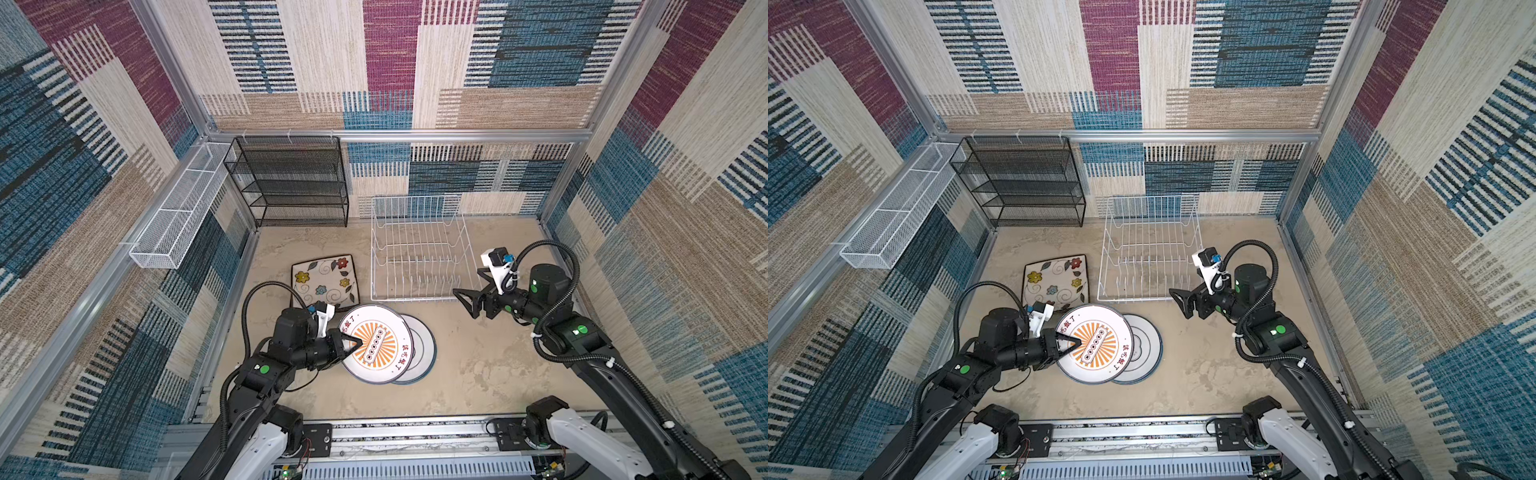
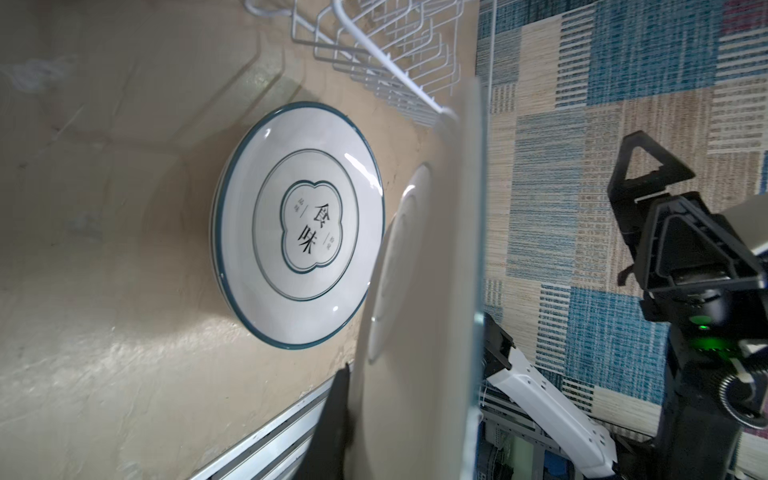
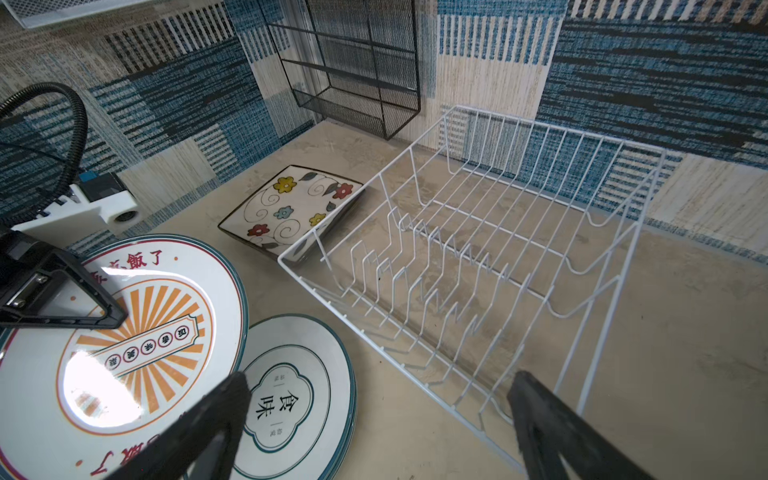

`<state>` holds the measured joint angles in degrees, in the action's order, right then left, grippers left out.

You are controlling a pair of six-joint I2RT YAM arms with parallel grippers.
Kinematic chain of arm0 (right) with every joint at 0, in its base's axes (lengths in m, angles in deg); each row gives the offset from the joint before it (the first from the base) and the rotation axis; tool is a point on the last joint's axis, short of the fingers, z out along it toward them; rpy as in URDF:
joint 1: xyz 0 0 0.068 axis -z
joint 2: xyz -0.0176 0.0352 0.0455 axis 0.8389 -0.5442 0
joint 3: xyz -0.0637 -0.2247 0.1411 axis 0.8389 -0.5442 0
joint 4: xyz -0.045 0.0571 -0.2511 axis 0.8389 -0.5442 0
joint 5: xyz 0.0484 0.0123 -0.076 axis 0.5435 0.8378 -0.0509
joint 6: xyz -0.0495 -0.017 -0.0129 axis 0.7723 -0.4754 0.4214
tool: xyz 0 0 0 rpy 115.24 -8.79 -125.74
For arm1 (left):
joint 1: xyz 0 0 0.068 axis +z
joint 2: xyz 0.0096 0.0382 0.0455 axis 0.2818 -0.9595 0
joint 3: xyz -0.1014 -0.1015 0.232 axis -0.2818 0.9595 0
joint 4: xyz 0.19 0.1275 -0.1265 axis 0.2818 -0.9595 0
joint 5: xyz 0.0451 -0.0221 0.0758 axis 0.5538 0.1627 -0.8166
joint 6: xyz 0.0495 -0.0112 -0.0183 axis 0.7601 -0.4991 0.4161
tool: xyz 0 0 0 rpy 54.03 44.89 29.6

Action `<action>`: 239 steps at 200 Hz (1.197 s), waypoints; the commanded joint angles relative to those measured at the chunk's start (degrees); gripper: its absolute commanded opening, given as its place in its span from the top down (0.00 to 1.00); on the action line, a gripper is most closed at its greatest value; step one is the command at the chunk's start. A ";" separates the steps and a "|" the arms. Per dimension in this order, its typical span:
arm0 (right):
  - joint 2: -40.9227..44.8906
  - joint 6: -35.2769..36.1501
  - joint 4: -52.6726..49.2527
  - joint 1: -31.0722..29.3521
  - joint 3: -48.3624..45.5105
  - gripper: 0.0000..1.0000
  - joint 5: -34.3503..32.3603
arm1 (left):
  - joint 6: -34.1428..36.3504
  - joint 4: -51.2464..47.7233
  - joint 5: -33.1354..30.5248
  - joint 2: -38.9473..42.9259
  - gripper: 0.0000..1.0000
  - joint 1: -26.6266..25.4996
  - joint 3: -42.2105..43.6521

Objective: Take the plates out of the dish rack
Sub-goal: 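Lower the sunburst plate flat onto the plate stack with the left gripper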

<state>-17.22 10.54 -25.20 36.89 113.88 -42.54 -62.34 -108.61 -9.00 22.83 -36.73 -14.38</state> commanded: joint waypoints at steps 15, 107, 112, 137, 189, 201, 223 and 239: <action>0.00 1.59 -0.53 -0.24 -0.64 0.01 -0.81 | 2.63 0.95 -1.21 -2.28 1.00 -0.35 0.55; -3.79 5.57 0.70 -0.37 -0.37 0.01 -0.99 | 0.84 14.48 -5.11 -15.82 1.00 -4.41 2.42; -3.91 5.89 0.74 -0.34 -0.51 0.01 -1.05 | 0.83 15.16 -5.14 -16.84 1.00 -4.67 2.29; -4.41 7.08 0.80 -0.41 -0.64 0.01 -1.12 | 1.22 17.62 -5.23 -21.58 1.00 -5.94 1.30; -5.14 8.25 1.49 -0.35 -1.16 0.01 -1.33 | 1.29 18.80 -5.68 -27.23 1.00 -7.45 -0.70; -5.12 8.40 1.72 -0.34 -1.47 0.01 -1.49 | 1.34 19.00 -6.12 -27.65 0.98 -7.75 -0.75; -5.43 8.58 1.91 -0.41 -1.60 0.01 -1.49 | 1.43 18.99 -6.23 -28.88 0.92 -7.85 -0.88; -5.75 8.79 1.97 -0.34 -1.28 0.01 -1.50 | 1.53 18.95 -5.95 -29.92 0.88 -8.03 -1.18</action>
<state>-22.64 18.56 -24.98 36.52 112.35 -43.83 -61.05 -91.98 -15.25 -6.15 -44.62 -14.67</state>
